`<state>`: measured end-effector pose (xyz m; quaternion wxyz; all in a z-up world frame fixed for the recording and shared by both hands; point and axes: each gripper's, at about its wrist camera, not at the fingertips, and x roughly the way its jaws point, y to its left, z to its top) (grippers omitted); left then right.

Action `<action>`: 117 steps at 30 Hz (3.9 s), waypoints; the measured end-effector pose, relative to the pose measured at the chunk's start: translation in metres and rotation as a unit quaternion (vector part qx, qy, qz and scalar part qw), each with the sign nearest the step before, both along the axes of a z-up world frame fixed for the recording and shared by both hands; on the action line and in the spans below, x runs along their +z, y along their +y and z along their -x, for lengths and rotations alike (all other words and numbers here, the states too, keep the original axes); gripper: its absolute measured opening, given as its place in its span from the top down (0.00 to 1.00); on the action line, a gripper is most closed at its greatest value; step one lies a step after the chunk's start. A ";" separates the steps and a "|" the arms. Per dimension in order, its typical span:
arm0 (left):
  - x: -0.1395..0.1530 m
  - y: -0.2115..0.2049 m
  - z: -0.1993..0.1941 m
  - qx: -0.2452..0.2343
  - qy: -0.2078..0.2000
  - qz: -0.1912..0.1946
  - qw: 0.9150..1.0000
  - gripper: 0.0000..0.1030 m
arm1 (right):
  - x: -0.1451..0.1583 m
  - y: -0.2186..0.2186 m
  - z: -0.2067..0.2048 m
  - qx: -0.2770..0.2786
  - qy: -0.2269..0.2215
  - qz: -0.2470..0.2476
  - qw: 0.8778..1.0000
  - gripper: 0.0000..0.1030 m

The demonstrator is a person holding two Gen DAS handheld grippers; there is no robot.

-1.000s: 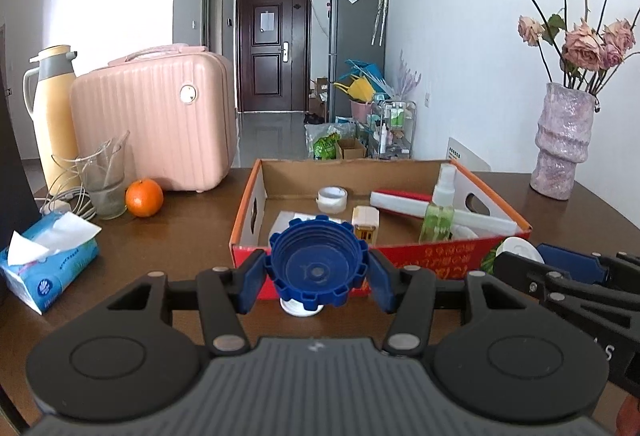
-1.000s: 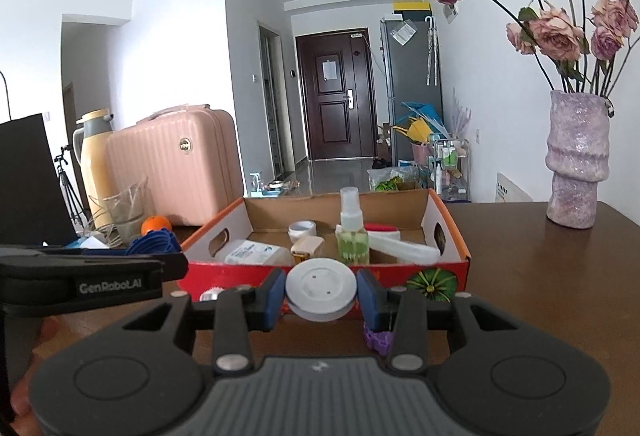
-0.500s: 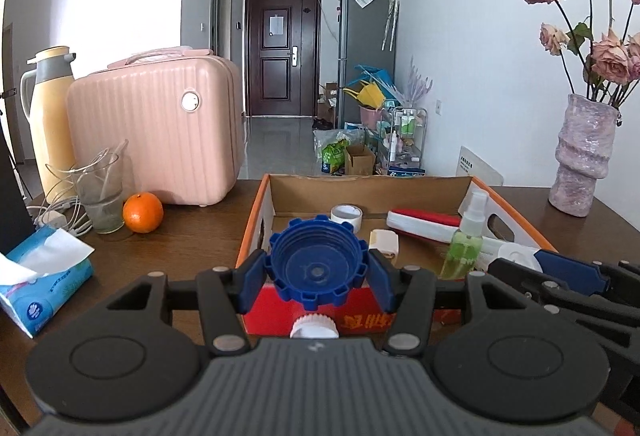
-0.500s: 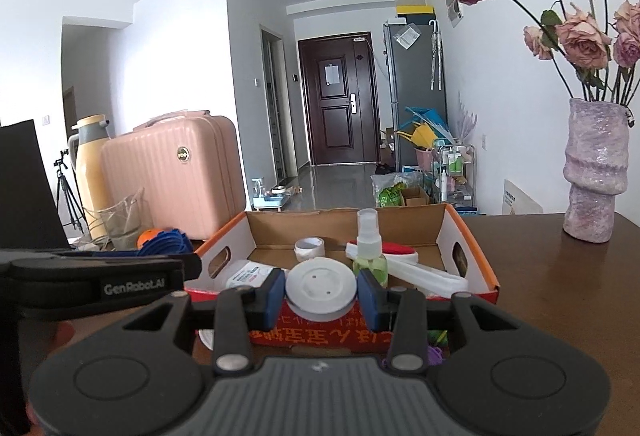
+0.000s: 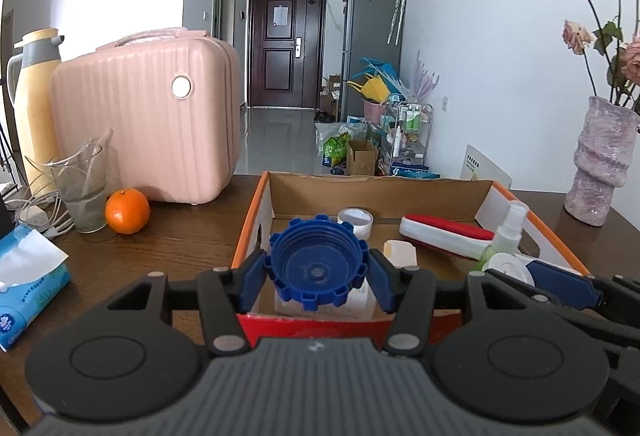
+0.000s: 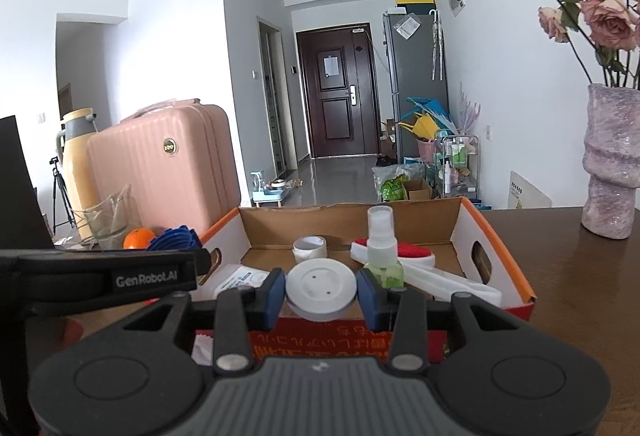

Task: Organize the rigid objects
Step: 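Lower the white lid into the box and open the right tool while the left tool lowers the blue cap, then open the left tool over the box and withdraw both tools to the table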

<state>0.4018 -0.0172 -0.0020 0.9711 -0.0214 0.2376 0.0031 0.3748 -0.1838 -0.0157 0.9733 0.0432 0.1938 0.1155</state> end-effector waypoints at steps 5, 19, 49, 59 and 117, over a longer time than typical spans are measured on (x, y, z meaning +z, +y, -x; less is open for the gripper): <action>-0.002 0.001 -0.017 0.001 0.002 0.001 1.000 0.46 | -0.003 0.006 -0.019 0.000 0.003 0.002 1.000 0.63; -0.015 -0.001 -0.073 -0.002 0.022 -0.004 1.000 0.46 | -0.017 0.018 -0.069 0.001 0.018 0.018 1.000 0.63; -0.035 -0.003 -0.109 -0.025 0.055 -0.018 0.998 0.28 | -0.030 0.023 -0.100 0.009 0.039 0.039 0.998 0.62; -0.027 0.000 -0.101 -0.013 0.034 -0.014 0.999 0.00 | -0.029 0.021 -0.095 0.007 0.030 0.032 0.999 0.34; -0.020 0.017 0.070 0.026 0.021 0.002 0.999 0.00 | -0.019 -0.041 0.071 -0.085 -0.017 0.021 0.996 0.00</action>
